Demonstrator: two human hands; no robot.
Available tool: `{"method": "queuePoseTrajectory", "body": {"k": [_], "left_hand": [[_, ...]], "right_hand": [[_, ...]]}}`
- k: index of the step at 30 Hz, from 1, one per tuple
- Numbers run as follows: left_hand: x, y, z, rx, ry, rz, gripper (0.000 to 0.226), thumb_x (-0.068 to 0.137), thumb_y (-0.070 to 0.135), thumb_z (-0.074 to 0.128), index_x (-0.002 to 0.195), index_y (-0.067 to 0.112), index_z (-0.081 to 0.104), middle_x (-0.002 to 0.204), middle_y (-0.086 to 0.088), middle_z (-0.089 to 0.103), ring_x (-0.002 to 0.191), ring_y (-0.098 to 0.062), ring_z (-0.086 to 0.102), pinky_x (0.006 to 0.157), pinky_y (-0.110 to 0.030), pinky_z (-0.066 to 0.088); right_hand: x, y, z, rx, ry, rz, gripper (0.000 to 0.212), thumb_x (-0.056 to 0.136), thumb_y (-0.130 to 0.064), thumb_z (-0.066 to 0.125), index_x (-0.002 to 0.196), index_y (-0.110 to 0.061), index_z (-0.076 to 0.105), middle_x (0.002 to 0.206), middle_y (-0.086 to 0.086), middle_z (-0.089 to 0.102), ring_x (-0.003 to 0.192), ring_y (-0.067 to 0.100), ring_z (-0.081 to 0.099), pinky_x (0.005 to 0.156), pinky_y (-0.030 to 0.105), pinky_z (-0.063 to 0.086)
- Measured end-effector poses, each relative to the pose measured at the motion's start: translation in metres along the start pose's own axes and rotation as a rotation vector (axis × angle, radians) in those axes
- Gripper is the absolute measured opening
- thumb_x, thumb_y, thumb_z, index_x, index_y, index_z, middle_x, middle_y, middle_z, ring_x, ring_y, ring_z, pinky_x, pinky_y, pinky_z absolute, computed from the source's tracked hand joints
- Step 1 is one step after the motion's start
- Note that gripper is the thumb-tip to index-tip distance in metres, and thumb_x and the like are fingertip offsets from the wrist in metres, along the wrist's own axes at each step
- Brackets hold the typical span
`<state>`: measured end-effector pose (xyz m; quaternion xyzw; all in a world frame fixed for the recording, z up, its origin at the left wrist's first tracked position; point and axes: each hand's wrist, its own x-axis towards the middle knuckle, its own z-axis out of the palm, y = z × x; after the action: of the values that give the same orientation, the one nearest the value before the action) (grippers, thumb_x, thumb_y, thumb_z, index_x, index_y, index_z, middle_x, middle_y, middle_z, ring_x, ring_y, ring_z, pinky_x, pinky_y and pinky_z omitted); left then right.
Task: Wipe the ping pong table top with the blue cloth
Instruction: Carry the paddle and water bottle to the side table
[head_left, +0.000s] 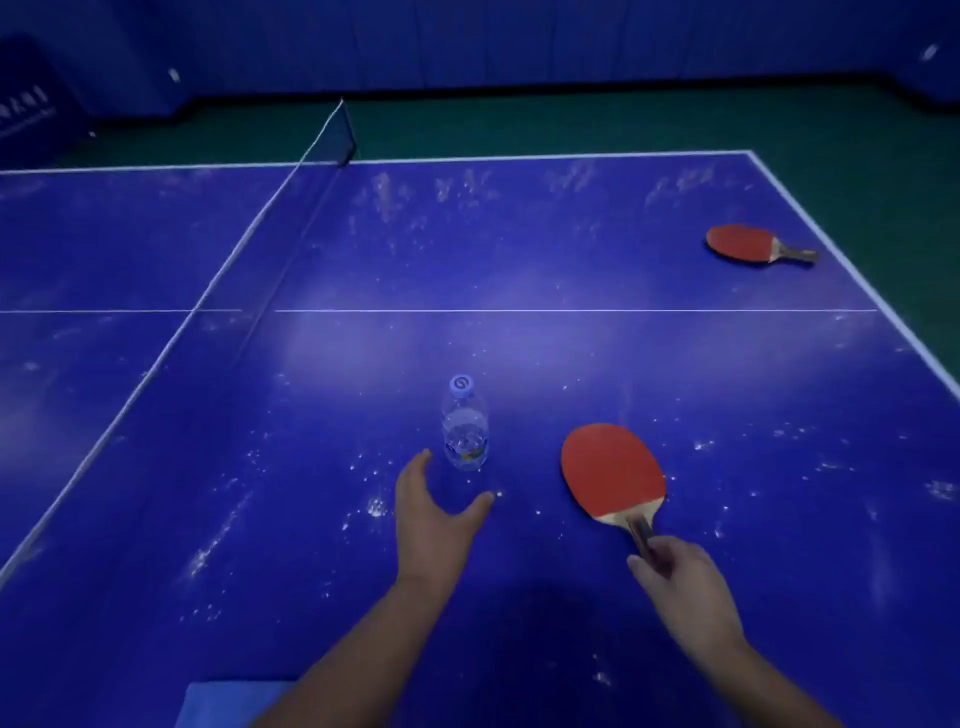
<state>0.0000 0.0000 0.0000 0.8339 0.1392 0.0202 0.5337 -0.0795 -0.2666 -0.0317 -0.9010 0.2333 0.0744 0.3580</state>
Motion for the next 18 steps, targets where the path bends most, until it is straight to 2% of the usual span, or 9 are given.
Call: {"method": "queuePoseTrajectory", "body": {"k": [3,5,7,9,12,15,18], "left_hand": [[0.034,0.009,0.025,-0.007,0.066,-0.057,0.110,0.067,0.040,0.090,0.154,0.024,0.024,0.159,0.007,0.024,0.146,-0.011,0.022,0.116,-0.030,0.026],[0.054,0.012,0.040,-0.004,0.097,-0.097,0.119,0.063,0.040,0.092,0.156,0.022,0.020,0.161,0.005,0.019,0.149,-0.013,0.017,0.120,-0.037,0.025],[0.068,0.006,0.051,-0.019,0.111,-0.109,0.124,0.060,0.042,0.093,0.156,0.023,0.018,0.162,0.005,0.018,0.149,-0.014,0.017,0.120,-0.041,0.026],[0.078,0.004,0.060,-0.044,0.120,-0.107,0.126,0.057,0.044,0.093,0.156,0.026,0.019,0.161,0.005,0.020,0.148,-0.015,0.022,0.117,-0.038,0.030],[0.088,0.002,0.071,-0.092,0.147,-0.122,0.121,0.056,0.046,0.092,0.154,0.028,0.025,0.157,0.005,0.030,0.142,-0.015,0.034,0.113,-0.043,0.039],[0.093,0.001,0.077,-0.102,0.188,-0.095,0.108,0.058,0.044,0.093,0.148,0.030,0.035,0.149,0.012,0.042,0.131,-0.007,0.043,0.106,-0.034,0.044],[0.096,0.001,0.081,-0.088,0.186,-0.084,0.090,0.061,0.040,0.092,0.137,0.033,0.045,0.133,0.015,0.053,0.119,-0.010,0.055,0.095,-0.028,0.049]], "right_hand": [[0.028,0.006,0.003,-0.101,-0.007,0.058,0.037,0.090,-0.046,0.068,0.110,-0.015,0.065,0.092,0.000,0.061,0.081,0.017,0.060,0.061,0.032,0.049],[0.037,0.008,0.006,-0.109,-0.014,0.098,0.038,0.085,-0.051,0.070,0.103,-0.019,0.061,0.093,-0.001,0.058,0.085,0.018,0.058,0.066,0.038,0.053],[0.041,0.011,0.011,-0.097,-0.013,0.135,0.041,0.082,-0.054,0.074,0.101,-0.024,0.053,0.098,-0.006,0.054,0.090,0.017,0.055,0.071,0.041,0.054],[0.046,0.014,0.014,-0.108,-0.020,0.155,0.048,0.079,-0.056,0.076,0.106,-0.028,0.049,0.101,-0.008,0.049,0.095,0.016,0.053,0.073,0.039,0.052],[0.052,0.016,0.016,-0.123,-0.034,0.161,0.051,0.078,-0.056,0.077,0.110,-0.025,0.051,0.102,-0.008,0.048,0.097,0.015,0.051,0.074,0.036,0.051],[0.057,0.018,0.017,-0.115,-0.052,0.179,0.049,0.082,-0.053,0.075,0.114,-0.024,0.053,0.106,-0.006,0.050,0.098,0.015,0.051,0.076,0.036,0.051],[0.059,0.019,0.016,-0.101,-0.080,0.202,0.042,0.086,-0.050,0.072,0.112,-0.024,0.052,0.106,-0.006,0.050,0.095,0.014,0.052,0.075,0.035,0.051]]}}
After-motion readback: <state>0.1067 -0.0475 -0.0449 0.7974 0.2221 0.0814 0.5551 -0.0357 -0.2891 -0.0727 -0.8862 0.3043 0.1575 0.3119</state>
